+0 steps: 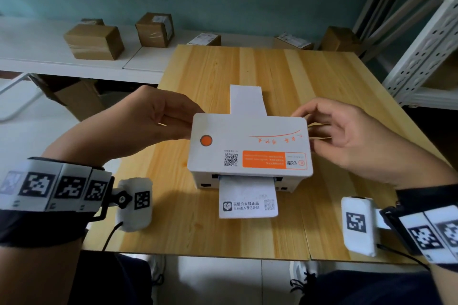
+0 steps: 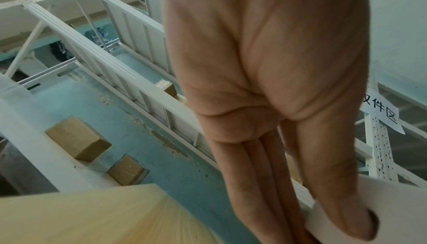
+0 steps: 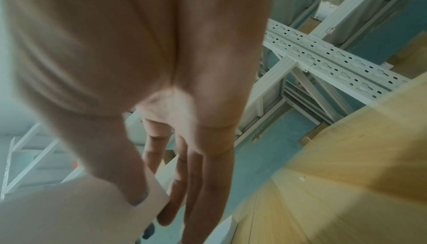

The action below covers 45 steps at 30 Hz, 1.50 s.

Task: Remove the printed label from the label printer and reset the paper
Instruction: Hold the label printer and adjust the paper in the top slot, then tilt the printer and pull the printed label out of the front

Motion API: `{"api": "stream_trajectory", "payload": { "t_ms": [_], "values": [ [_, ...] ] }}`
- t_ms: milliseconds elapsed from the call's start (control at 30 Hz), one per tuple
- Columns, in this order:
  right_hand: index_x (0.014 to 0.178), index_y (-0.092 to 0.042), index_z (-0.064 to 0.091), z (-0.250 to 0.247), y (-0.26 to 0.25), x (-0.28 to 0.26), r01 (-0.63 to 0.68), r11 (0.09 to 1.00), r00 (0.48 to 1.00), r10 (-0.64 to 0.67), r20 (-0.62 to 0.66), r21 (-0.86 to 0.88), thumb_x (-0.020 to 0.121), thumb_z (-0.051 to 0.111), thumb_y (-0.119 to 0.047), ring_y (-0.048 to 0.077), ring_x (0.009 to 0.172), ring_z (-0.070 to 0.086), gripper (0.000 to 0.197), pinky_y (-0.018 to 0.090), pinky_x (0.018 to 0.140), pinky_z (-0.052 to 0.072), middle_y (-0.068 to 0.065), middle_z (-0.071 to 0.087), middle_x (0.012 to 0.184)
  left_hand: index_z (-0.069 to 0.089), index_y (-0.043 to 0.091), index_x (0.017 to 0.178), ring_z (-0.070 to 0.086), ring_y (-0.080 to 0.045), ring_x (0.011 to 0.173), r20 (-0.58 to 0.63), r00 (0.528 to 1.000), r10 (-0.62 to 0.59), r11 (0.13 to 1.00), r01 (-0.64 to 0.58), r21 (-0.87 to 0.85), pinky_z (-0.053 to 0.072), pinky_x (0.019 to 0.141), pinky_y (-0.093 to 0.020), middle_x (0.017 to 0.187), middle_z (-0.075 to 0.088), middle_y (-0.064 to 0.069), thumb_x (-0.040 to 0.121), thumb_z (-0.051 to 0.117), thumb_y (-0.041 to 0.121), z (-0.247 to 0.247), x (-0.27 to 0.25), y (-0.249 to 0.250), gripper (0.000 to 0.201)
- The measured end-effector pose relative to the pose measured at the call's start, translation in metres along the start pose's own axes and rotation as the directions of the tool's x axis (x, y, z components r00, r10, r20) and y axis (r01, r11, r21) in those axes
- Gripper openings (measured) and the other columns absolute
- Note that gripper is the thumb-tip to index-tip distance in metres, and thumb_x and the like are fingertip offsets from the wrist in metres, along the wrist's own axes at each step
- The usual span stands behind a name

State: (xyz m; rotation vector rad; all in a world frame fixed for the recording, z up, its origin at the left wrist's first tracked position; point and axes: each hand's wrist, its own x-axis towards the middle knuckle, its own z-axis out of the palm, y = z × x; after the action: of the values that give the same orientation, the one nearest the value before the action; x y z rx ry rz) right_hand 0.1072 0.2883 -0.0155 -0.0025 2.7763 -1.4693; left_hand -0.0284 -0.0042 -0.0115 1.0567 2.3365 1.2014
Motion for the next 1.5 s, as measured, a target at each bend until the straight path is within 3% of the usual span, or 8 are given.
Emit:
{"api": "stream_trajectory", "payload": {
  "t_ms": [200,433,600,900,1100,1300,1400,1500],
  "values": [
    [0.12,-0.023,0.056,-0.005,-0.004,-0.004,-0.033,0.987,0.998,0.022,0.067,0.159,0.078,0.081,-0.032,0.011,0.112,0.068,0.05,0.031,0.096,0.055,-0.005,0.072,0.112,0.075,0.02,0.099,0.077,-0.006,0.095,-0.007,1.0,0.013,1.0,-0.013,0.016,0.062,0.082,-0.024,0.099,0.081,0.01,0.073,0.079,0.001,-0.008,-0.003,0.009,0.033],
    [0.119,-0.032,0.052,-0.004,-0.003,-0.002,-0.019,0.956,0.998,0.004,0.055,0.291,0.057,0.084,-0.023,0.026,0.105,0.073,0.071,0.045,0.085,0.061,0.003,0.066,0.108,0.07,0.013,0.114,0.077,-0.017,0.097,-0.012,0.998,-0.064,0.991,0.062,-0.123,0.062,0.086,-0.031,0.103,0.08,-0.002,0.091,0.063,-0.004,-0.009,-0.008,0.015,0.029],
    [0.115,-0.033,0.054,-0.004,-0.006,-0.002,-0.011,0.952,0.999,-0.005,0.051,0.306,0.052,0.085,-0.021,0.026,0.104,0.073,0.071,0.044,0.078,0.063,-0.006,0.069,0.1,0.071,0.019,0.117,0.075,-0.013,0.103,0.097,0.987,-0.127,0.98,0.14,-0.143,0.063,0.08,-0.029,0.113,0.077,0.006,0.079,0.08,0.031,-0.007,-0.006,0.022,0.04],
    [0.111,-0.019,0.059,-0.008,-0.009,-0.004,0.026,0.969,0.983,-0.07,0.172,0.245,0.066,0.09,-0.019,0.024,0.11,0.07,0.055,0.038,0.081,0.062,-0.001,0.068,0.106,0.063,0.016,0.097,0.077,-0.016,0.091,0.173,0.974,-0.143,0.988,0.15,-0.031,0.064,0.078,-0.043,0.099,0.079,0.001,0.048,0.093,0.018,0.006,-0.004,0.03,0.058],
    [0.099,-0.004,0.066,-0.011,-0.016,0.013,0.028,0.966,0.994,-0.054,0.095,0.256,0.09,0.059,-0.043,0.02,0.091,0.067,0.041,0.031,0.078,0.054,0.004,0.07,0.09,0.062,0.027,0.091,0.074,-0.006,0.091,0.165,0.977,-0.132,0.989,0.119,0.085,0.063,0.079,-0.043,0.098,0.077,0.012,0.052,0.097,0.02,0.005,-0.006,0.038,0.053],
    [0.101,-0.019,0.07,-0.013,-0.003,0.046,-0.149,0.988,0.979,0.143,0.148,0.029,0.093,0.061,-0.013,0.007,0.086,0.073,0.013,0.022,0.067,0.058,-0.001,0.077,0.095,0.06,0.033,0.086,0.073,-0.008,0.094,0.191,0.973,-0.126,0.989,0.109,0.098,0.062,0.08,-0.044,0.101,0.075,0.013,0.052,0.097,0.024,0.001,-0.006,0.04,0.052],
    [0.103,-0.023,0.07,-0.011,0.0,0.058,-0.218,0.972,0.943,0.233,0.236,-0.086,0.091,0.065,-0.022,0.009,0.092,0.072,0.013,0.029,0.076,0.058,-0.002,0.076,0.102,0.058,0.033,0.089,0.072,-0.005,0.095,0.21,0.97,-0.123,0.989,0.103,0.105,0.062,0.079,-0.044,0.103,0.074,0.016,0.055,0.097,0.02,0.002,-0.006,0.042,0.053],
    [0.105,-0.023,0.071,-0.007,-0.004,0.067,-0.193,0.974,0.932,0.219,0.29,-0.117,0.085,0.068,-0.034,0.009,0.089,0.073,0.023,0.019,0.068,0.057,0.0,0.077,0.103,0.058,0.032,0.093,0.072,-0.006,0.096,0.211,0.969,-0.128,0.99,0.11,0.091,0.062,0.079,-0.046,0.104,0.073,0.015,0.055,0.096,0.019,0.001,-0.007,0.04,0.055]
  ]
}}
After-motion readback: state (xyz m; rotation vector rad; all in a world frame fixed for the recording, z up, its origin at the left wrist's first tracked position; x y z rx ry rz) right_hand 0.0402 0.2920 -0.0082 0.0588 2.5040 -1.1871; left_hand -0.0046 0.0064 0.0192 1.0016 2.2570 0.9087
